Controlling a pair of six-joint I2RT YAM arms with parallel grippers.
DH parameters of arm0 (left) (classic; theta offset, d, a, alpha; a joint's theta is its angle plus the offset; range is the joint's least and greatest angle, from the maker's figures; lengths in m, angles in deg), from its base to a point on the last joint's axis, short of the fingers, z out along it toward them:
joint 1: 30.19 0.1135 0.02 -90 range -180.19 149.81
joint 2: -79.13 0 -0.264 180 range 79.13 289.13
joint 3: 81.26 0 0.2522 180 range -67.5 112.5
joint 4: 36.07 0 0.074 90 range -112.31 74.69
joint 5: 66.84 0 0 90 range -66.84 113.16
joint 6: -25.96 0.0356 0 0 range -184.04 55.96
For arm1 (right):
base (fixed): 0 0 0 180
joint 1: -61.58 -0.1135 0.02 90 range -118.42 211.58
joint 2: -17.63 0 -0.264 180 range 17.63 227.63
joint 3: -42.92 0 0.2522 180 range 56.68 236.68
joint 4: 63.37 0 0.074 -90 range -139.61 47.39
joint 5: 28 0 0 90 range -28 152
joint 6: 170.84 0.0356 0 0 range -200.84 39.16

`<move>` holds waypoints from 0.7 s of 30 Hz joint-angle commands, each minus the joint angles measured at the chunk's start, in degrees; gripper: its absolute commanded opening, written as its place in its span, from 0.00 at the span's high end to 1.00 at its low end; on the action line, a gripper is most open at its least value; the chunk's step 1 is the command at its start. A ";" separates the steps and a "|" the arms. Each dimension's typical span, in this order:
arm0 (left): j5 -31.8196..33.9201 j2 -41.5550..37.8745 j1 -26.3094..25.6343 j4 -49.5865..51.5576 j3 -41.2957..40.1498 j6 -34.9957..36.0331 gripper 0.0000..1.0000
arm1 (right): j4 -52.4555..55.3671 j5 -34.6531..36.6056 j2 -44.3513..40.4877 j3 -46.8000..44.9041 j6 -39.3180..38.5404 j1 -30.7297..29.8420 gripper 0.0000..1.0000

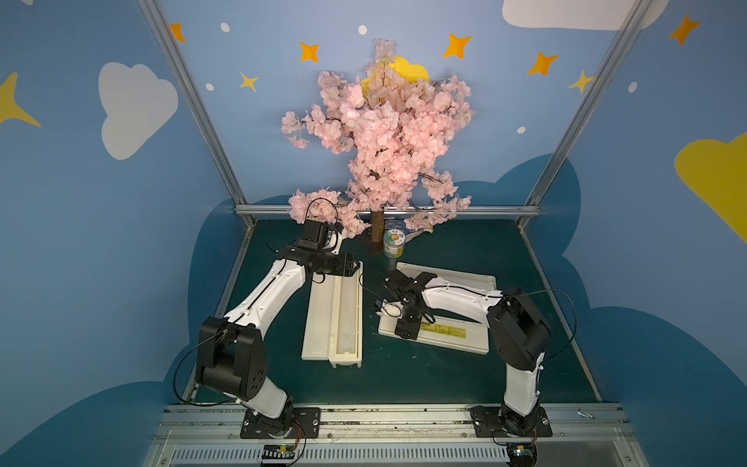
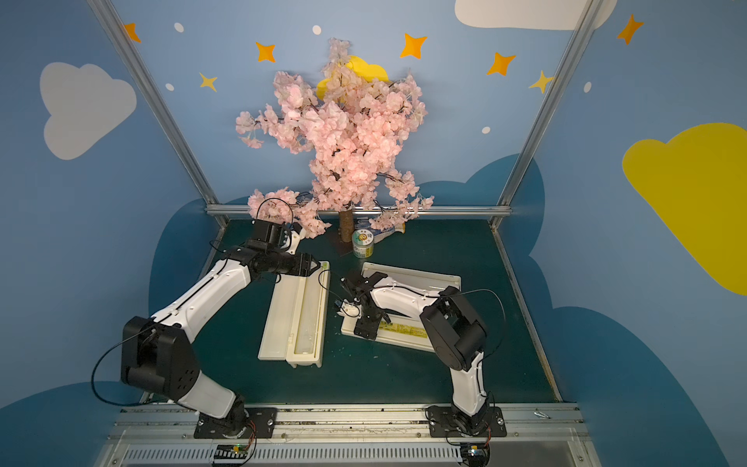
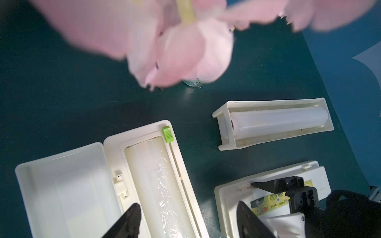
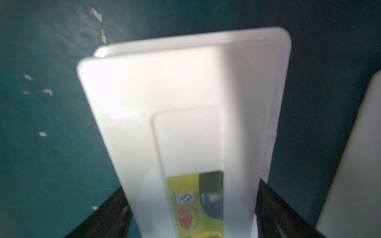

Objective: Put plastic wrap rolls into dispensers
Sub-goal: Pick up the lid from the center of the board.

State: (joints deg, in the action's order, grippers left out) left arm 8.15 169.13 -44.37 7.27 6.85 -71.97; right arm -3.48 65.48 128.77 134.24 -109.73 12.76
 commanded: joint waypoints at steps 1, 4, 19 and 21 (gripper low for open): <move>-1.24 -0.35 0.29 -1.02 -0.59 0.28 0.26 | 1.08 -2.60 6.62 -1.58 0.99 0.68 0.13; -1.51 -0.57 0.38 -1.26 -0.95 0.10 0.26 | 1.67 -0.54 8.91 -0.52 1.52 0.01 0.13; -1.81 -2.10 0.39 -1.90 -2.36 -1.11 0.25 | 0.95 3.92 14.33 0.98 2.22 -2.39 0.13; -1.88 -2.28 0.33 -1.90 -2.36 -1.09 0.25 | -0.72 5.17 13.13 -0.37 2.13 -3.07 0.13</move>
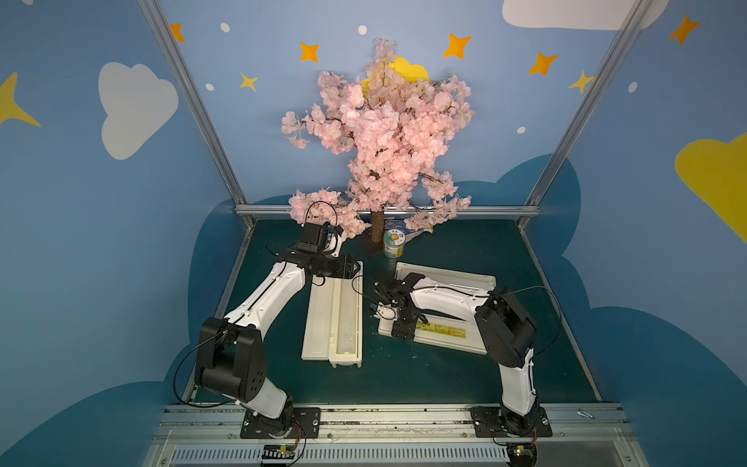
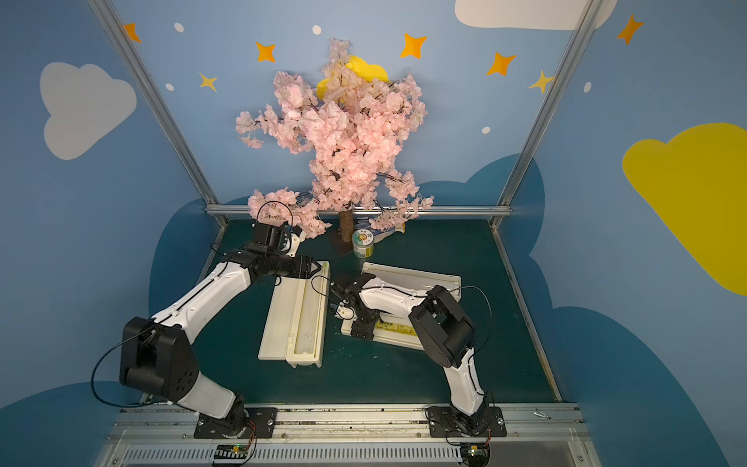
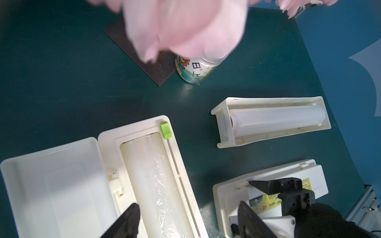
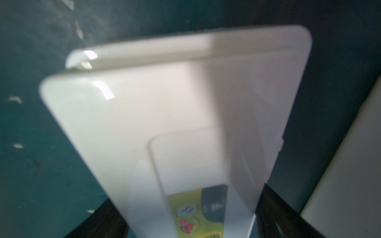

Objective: Put plastic wrap rolls into dispensers
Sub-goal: Pick up the lid from the center of the board.

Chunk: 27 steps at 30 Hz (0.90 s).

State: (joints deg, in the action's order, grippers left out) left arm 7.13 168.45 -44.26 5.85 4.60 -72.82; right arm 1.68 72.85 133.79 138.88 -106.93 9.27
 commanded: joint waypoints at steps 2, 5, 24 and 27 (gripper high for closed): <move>-0.67 -1.97 0.27 -0.31 -0.11 -0.23 0.25 | -7.97 -1.37 5.50 -7.03 -0.94 -0.02 0.15; -0.34 -2.22 0.43 -0.30 0.22 0.10 0.25 | -10.66 -1.32 0.13 -9.91 -1.25 -0.33 0.18; -3.02 -1.21 1.75 -1.00 4.19 0.08 0.25 | -2.85 5.17 -20.38 -10.50 -6.61 2.75 0.31; -3.47 -1.33 1.76 -1.09 4.19 0.25 0.25 | 0.79 8.87 -22.29 -7.86 -9.01 3.87 0.31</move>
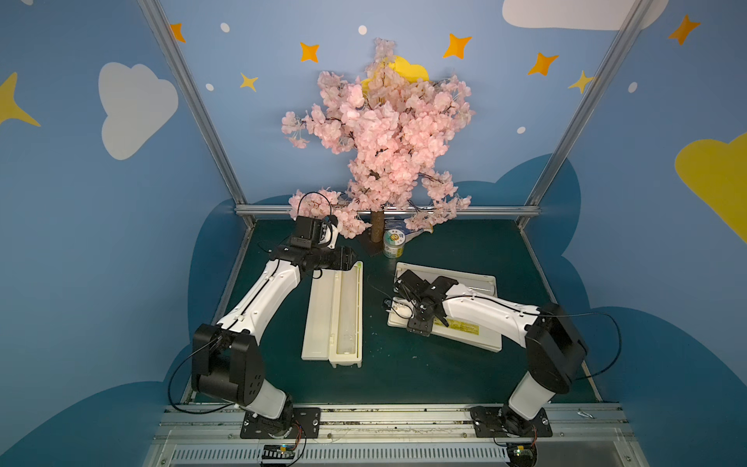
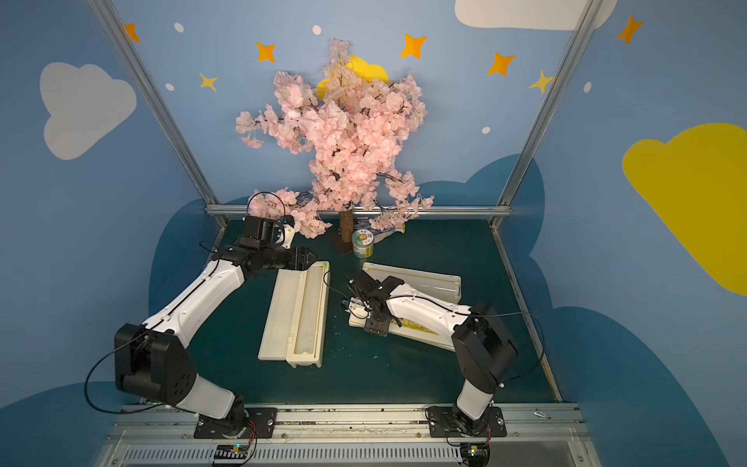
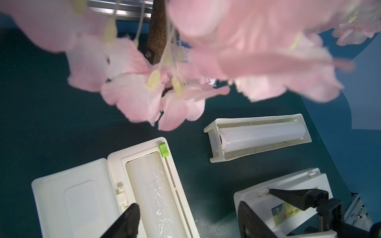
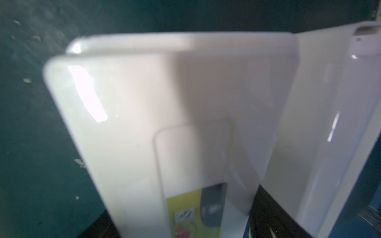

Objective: Put plastic wrap rolls into dispensers
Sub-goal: Pick up the lid from the center of the board, then close the lid on the plastic wrap cutting box.

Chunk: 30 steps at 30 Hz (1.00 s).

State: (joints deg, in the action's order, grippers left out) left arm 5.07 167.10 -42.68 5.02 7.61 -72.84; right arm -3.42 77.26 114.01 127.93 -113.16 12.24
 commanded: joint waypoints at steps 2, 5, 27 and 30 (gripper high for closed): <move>-2.11 0.02 0.14 -0.22 1.26 0.53 0.25 | 8.18 7.61 -3.10 5.36 -4.80 1.56 0.31; -2.63 -0.07 0.16 -0.38 1.11 0.70 0.25 | 8.37 9.62 -3.47 7.88 -8.68 3.82 0.31; -4.33 8.08 0.60 -0.35 3.79 0.56 0.25 | -0.36 -1.83 17.36 27.94 -21.29 15.06 0.30; -4.54 9.35 0.80 -0.12 4.49 0.45 0.25 | 0.77 -3.09 17.98 27.96 -21.91 15.15 0.30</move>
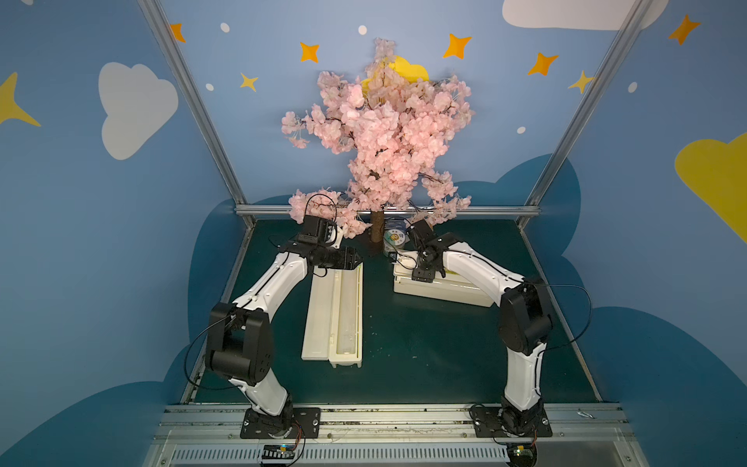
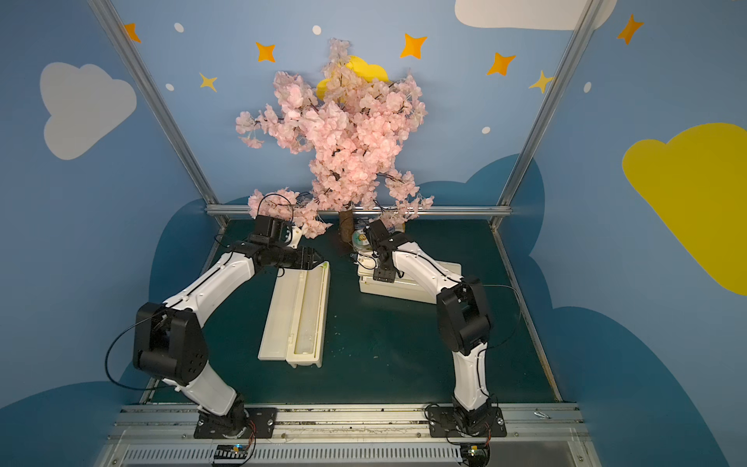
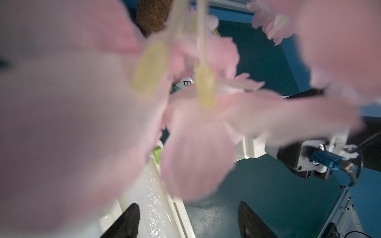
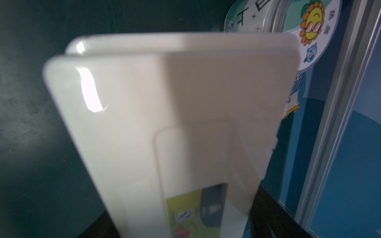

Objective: Put plastic wrap rolls into dispensers
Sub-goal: Close the lid on the plastic wrap cutting box.

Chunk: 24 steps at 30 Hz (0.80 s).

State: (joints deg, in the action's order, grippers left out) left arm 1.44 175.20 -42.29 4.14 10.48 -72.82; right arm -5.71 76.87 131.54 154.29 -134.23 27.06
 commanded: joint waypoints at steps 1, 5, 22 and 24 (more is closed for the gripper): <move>-1.19 1.84 0.40 0.85 2.02 0.43 0.25 | 4.35 -3.32 0.80 2.30 -0.93 0.41 0.30; -2.14 3.61 0.56 1.53 3.39 0.10 0.25 | 9.31 -3.99 1.35 4.70 0.51 0.68 0.30; -3.61 5.98 0.59 1.05 3.82 -1.59 0.24 | 10.50 -1.67 1.16 4.39 0.39 1.94 0.30; -3.43 5.80 0.58 1.06 3.42 -1.59 0.25 | 11.54 -1.59 0.42 4.61 1.24 1.34 0.30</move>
State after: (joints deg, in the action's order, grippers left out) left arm -1.49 181.41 -41.92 4.63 13.54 -74.37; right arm 2.18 73.39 132.59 156.84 -134.30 28.50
